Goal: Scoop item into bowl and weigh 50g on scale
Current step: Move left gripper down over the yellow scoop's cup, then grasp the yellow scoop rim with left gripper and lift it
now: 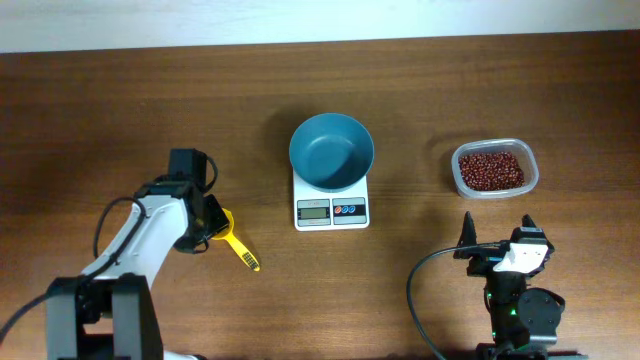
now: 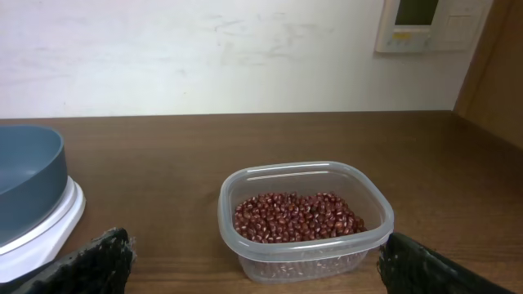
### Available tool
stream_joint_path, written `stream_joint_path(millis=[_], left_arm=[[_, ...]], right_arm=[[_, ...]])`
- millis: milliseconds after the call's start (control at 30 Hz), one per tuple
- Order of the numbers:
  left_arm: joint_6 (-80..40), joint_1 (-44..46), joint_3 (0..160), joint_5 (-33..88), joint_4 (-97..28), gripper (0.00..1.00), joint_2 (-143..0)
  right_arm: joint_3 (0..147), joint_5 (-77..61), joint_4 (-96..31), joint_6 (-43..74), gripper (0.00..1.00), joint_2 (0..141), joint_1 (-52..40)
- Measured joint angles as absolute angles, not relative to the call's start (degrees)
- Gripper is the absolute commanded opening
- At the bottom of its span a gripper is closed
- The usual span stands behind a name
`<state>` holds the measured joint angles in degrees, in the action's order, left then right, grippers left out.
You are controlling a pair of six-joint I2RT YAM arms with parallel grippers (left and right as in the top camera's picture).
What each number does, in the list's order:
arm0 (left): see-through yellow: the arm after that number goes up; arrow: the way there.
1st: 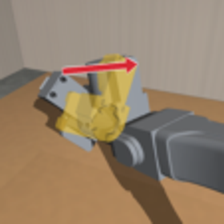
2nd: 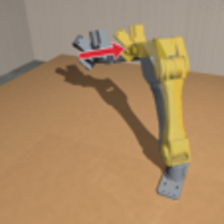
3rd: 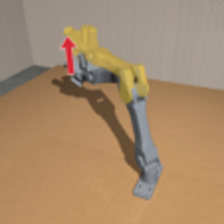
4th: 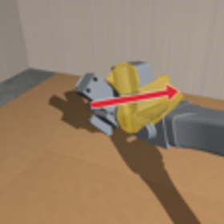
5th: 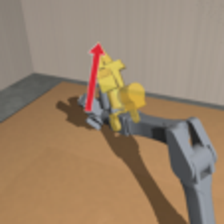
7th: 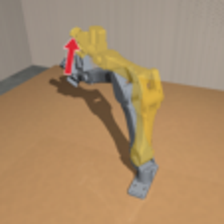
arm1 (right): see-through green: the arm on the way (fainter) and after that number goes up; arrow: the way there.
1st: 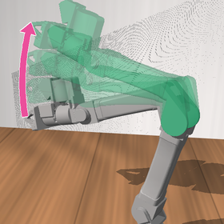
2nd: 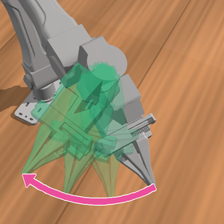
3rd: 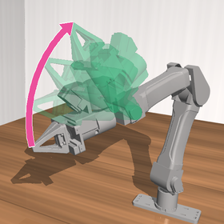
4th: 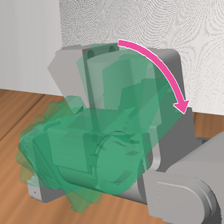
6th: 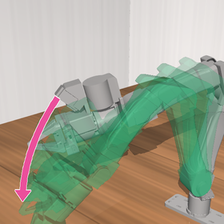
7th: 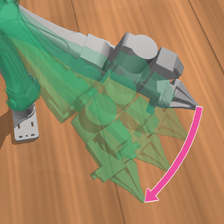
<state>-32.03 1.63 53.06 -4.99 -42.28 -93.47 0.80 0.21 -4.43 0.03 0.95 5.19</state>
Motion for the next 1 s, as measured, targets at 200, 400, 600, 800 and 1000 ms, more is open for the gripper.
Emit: stream_joint_path(millis=[200, 400, 600, 800, 1000], left_arm=[[-32.21, 1.63, 53.06, -5.02, -39.99, 0.22, -96.33], [-32.40, 1.45, 53.56, -5.19, -38.70, 0.00, -97.73], [-32.42, 1.48, 53.60, -5.19, -39.90, 0.00, -97.54], [-32.40, 1.48, 59.31, -5.10, -50.61, 0.00, -89.17], [-32.40, 1.48, 69.23, -1.89, -64.49, 0.00, -73.76]], right_arm=[[0.80, 0.21, -4.43, -0.01, 0.99, 0.95, 5.19], [0.80, 0.19, -4.43, 0.01, 0.99, 0.95, 5.19], [0.80, 0.21, -4.43, 0.03, 0.99, 0.95, 5.19], [0.80, 0.21, -4.43, 0.03, 0.99, 0.95, 5.19], [0.80, 0.21, -4.43, 0.03, 0.99, 0.95, 5.19]])
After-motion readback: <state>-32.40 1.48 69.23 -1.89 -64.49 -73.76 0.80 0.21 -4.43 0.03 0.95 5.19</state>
